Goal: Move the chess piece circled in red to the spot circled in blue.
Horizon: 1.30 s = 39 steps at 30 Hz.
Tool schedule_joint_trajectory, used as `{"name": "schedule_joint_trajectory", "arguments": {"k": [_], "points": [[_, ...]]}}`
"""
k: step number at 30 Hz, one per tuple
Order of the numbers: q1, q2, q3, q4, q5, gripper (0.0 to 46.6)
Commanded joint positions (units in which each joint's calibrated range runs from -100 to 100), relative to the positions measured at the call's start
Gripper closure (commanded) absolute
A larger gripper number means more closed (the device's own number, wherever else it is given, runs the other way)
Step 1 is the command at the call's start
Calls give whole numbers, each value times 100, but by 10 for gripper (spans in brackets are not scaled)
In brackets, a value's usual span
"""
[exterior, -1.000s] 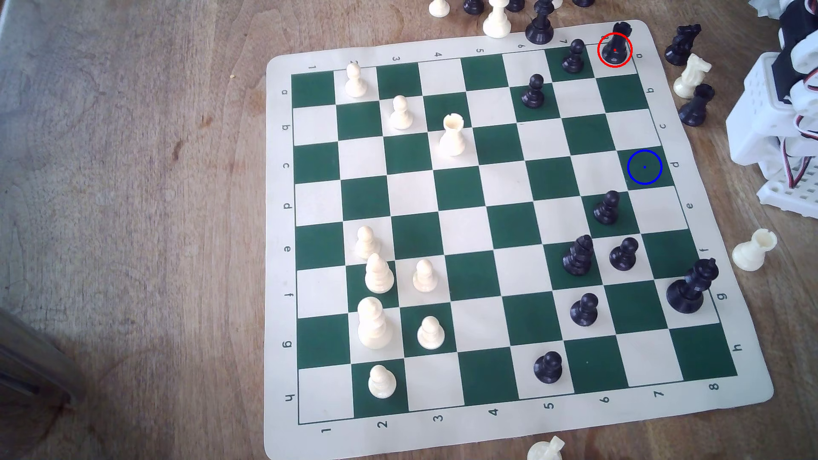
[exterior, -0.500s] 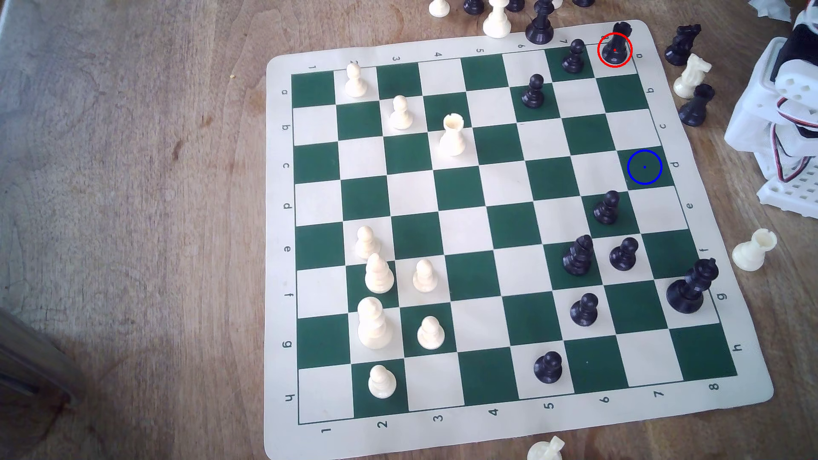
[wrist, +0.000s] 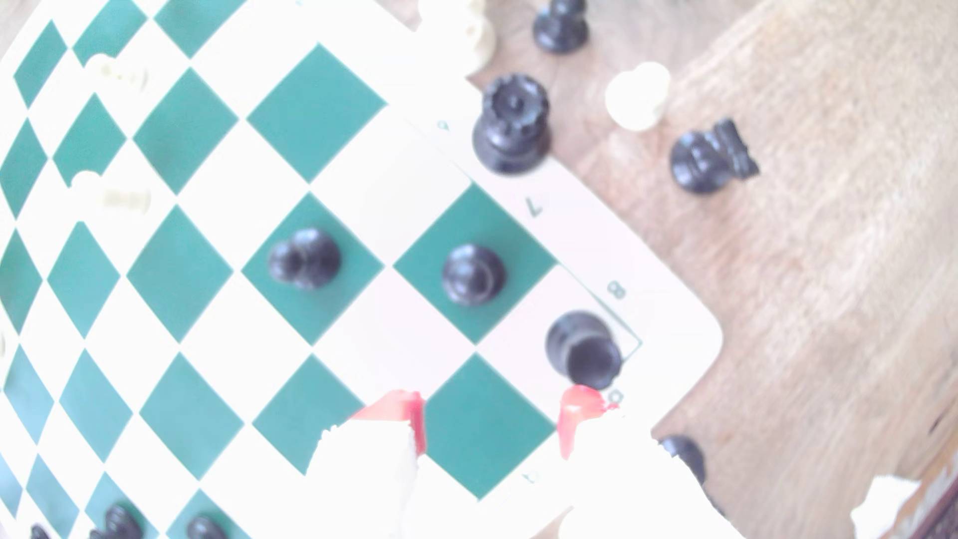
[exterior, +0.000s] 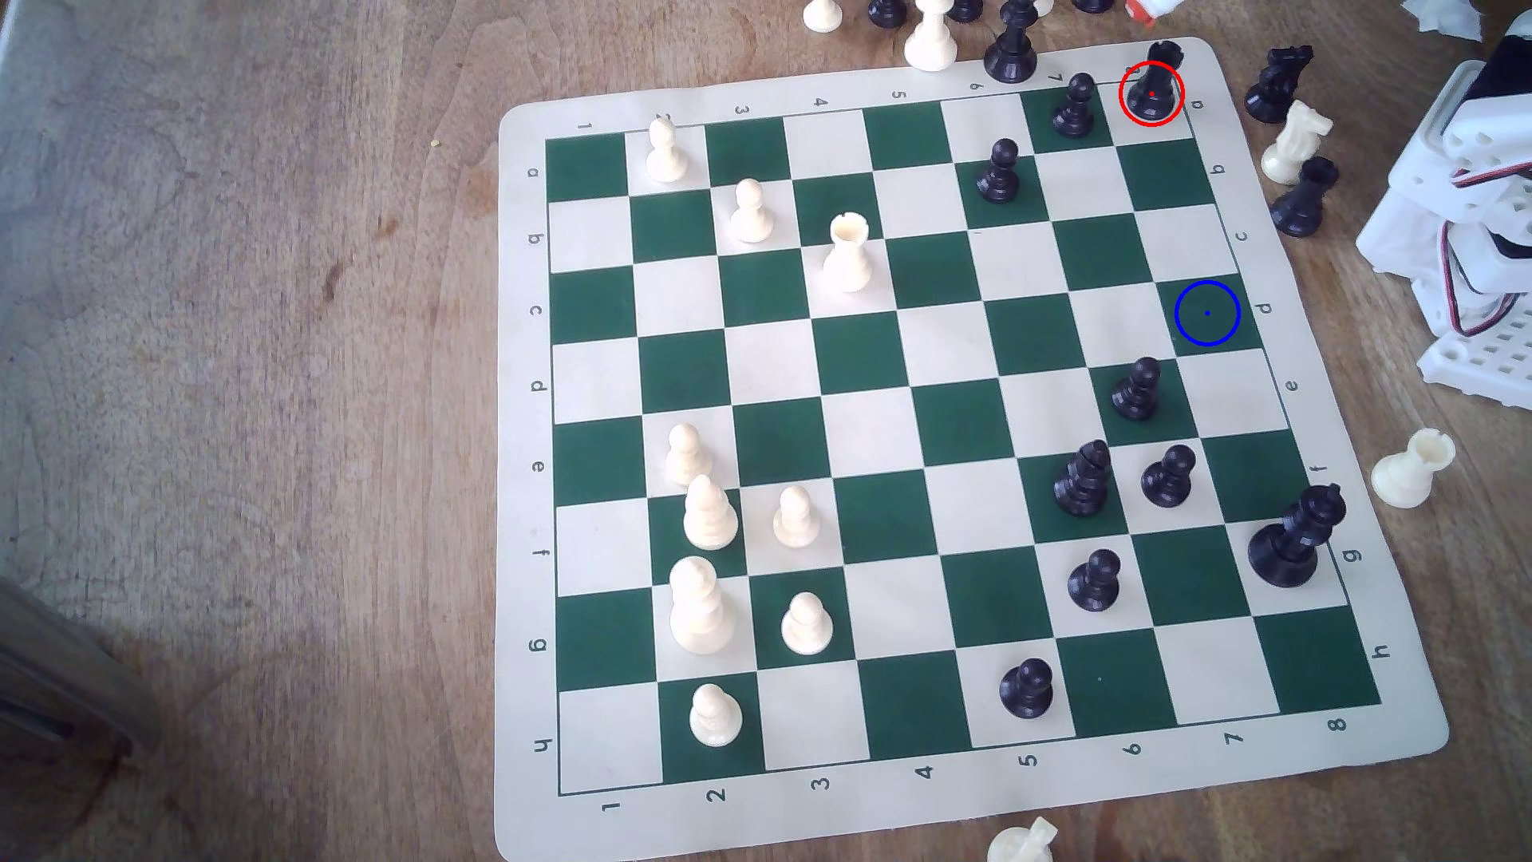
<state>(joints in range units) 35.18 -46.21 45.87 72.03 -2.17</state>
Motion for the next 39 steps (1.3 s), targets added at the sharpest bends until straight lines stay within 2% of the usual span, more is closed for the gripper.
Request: {"name": "schedule_joint_trajectory", "arguments": {"k": [1,12,18,39], "points": [[225,487,-407,-45,10,313],[522,665,128,-45,151,317],[726,843,790,-782,230,311],[866,1565,1152,-1994,327,308]]}}
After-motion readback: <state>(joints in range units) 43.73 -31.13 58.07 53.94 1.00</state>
